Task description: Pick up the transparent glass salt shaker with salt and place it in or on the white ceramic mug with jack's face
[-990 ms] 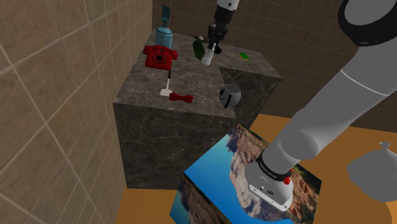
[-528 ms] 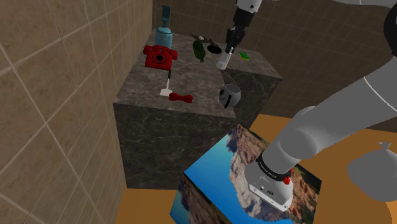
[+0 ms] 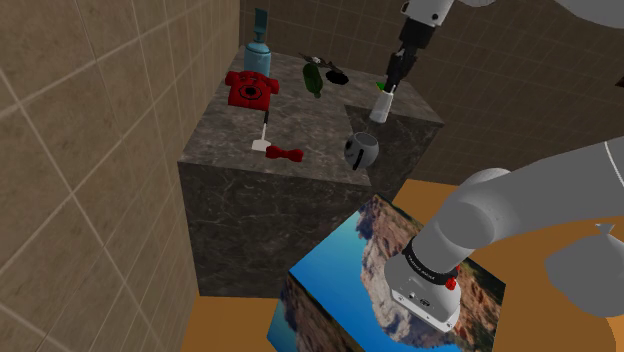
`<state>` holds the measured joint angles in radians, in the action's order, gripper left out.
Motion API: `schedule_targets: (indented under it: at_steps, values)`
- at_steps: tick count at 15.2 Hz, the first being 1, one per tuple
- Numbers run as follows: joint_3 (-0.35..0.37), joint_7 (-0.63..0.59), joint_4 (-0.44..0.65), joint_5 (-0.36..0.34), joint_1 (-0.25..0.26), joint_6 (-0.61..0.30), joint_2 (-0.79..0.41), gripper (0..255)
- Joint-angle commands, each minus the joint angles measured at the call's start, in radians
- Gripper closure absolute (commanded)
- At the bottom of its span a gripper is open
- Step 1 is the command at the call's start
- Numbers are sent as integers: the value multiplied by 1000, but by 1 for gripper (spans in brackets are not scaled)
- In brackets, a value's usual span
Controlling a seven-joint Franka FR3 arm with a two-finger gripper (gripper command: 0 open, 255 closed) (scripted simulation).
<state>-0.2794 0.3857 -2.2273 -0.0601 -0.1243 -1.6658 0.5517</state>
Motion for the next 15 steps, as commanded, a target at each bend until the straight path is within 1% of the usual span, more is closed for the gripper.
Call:
schedule_targets:
  at_steps: [1,15]
  values:
    - [-5,5,-32,-5,-4,-21,11,255]
    - [-25,15,-214,-18,-12,-211,2,255]
